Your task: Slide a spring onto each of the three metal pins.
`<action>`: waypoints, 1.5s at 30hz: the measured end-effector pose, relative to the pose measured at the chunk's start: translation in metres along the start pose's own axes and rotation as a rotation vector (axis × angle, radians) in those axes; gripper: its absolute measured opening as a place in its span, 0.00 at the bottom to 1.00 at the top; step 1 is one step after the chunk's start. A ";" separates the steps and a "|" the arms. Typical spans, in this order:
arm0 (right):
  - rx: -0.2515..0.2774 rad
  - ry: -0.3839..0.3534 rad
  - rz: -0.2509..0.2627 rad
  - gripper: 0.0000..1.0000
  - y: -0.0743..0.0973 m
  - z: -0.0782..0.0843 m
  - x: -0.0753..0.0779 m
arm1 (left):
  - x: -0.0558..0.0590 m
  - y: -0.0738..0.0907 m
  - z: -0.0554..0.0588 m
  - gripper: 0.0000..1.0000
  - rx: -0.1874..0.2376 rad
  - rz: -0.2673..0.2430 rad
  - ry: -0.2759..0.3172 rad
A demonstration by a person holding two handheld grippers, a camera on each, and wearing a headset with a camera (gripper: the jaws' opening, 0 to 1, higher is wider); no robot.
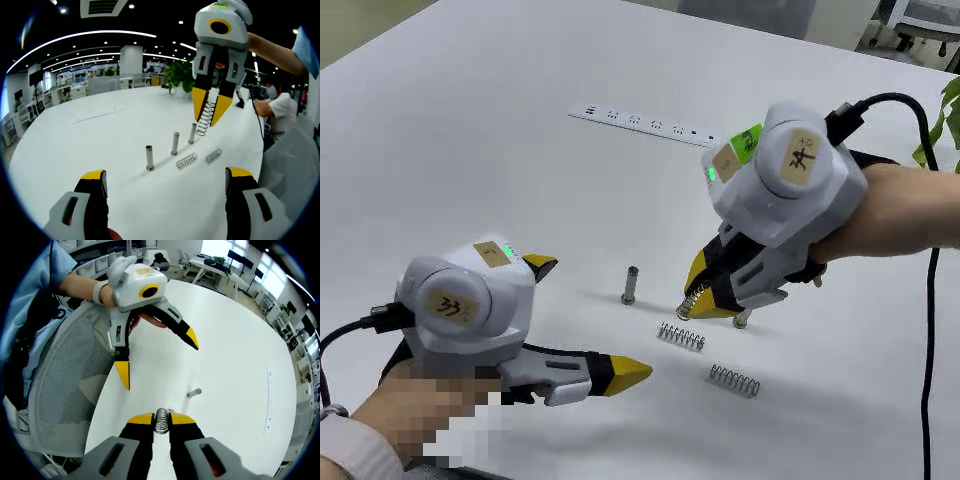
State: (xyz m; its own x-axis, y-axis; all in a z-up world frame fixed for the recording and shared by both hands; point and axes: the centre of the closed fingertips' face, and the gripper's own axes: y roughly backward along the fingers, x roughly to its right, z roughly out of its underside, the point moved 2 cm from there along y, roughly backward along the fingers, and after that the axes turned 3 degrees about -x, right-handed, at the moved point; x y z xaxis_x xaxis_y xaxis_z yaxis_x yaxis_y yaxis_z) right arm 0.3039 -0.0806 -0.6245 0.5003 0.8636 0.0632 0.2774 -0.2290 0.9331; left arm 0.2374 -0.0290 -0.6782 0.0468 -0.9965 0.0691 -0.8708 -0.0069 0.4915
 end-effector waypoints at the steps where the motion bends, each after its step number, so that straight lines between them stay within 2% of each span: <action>1: -0.003 0.005 0.001 0.12 0.001 -0.001 0.003 | 0.000 0.000 0.001 1.00 -0.003 0.002 0.001; 6: -0.022 0.042 0.005 0.12 0.004 -0.009 0.022 | 0.001 0.001 0.002 1.00 -0.013 0.003 0.000; 12: -0.068 0.087 0.008 0.12 0.007 -0.015 0.041 | 0.002 0.003 -0.003 1.00 0.011 0.005 0.023; 20: -0.107 0.133 -0.007 0.12 0.000 -0.026 0.057 | 0.004 0.002 -0.005 1.00 0.020 0.013 0.028; 26: -0.124 0.158 -0.036 0.12 -0.012 -0.032 0.055 | 0.004 0.003 -0.006 1.00 0.023 0.013 0.036; 28: -0.139 0.169 -0.041 0.12 -0.018 -0.031 0.056 | 0.004 0.003 -0.006 1.00 0.024 0.011 0.039; 31: -0.191 0.199 -0.029 0.12 -0.022 -0.026 0.059 | 0.005 0.003 -0.007 1.00 0.028 0.015 0.044; 34: -0.184 0.188 -0.045 0.12 -0.028 -0.026 0.059 | 0.006 0.003 -0.007 1.00 0.023 0.018 0.040; 37: -0.199 0.194 -0.051 0.12 -0.032 -0.023 0.059 | 0.007 0.002 -0.007 1.00 0.024 0.021 0.046; 45: -0.207 0.195 -0.055 0.12 -0.043 -0.024 0.059 | 0.009 0.000 -0.004 1.00 0.017 0.040 0.047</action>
State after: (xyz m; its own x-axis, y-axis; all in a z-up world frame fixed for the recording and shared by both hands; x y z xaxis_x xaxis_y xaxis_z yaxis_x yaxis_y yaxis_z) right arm 0.3015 -0.0094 -0.6519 0.3168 0.9467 0.0587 0.1161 -0.1001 0.9882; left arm 0.2401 -0.0379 -0.6738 0.0338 -0.9910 0.1292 -0.8806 0.0316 0.4728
